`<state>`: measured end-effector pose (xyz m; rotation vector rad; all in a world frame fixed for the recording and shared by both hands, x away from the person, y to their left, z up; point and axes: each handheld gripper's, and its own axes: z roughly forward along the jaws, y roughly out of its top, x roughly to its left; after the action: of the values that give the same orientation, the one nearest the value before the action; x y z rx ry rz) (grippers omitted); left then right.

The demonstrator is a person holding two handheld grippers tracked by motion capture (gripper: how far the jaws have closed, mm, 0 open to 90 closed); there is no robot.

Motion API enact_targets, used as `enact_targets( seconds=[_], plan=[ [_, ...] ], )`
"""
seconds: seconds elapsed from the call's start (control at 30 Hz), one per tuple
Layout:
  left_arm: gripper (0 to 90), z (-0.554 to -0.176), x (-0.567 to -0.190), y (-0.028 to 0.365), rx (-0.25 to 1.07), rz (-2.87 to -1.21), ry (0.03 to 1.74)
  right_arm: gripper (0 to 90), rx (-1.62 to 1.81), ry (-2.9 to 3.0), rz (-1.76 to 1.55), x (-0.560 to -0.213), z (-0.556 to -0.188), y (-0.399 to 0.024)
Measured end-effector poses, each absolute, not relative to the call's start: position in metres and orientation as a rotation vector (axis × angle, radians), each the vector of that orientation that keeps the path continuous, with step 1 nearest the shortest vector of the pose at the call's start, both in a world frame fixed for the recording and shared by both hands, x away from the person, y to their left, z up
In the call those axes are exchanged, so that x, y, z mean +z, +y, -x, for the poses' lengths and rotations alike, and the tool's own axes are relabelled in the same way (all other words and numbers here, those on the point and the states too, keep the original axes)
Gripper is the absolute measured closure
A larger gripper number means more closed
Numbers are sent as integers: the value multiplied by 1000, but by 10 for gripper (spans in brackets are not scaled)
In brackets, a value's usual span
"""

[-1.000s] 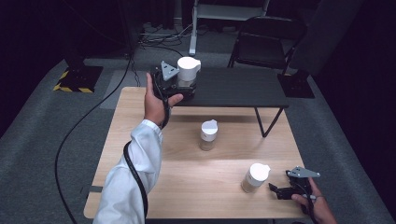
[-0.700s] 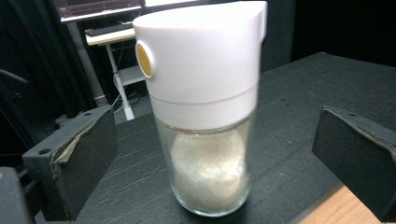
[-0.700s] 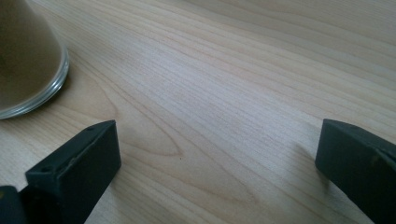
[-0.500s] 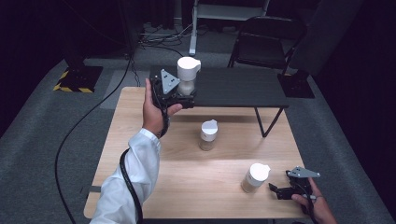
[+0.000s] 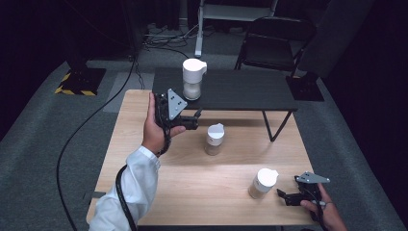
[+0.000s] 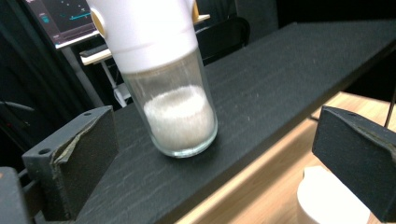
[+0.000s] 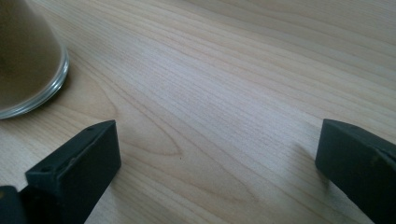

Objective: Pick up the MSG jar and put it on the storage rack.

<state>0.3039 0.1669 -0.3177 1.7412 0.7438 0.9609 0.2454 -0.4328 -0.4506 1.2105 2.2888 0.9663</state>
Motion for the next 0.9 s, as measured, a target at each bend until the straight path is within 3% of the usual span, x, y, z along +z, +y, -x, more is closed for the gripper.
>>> enact_targets(
  seconds=[0.9],
  plan=[
    [1, -267, -351, 169, 983, -1888, 618, 0, 966, 2288, -1211, -451, -245, -433]
  ],
)
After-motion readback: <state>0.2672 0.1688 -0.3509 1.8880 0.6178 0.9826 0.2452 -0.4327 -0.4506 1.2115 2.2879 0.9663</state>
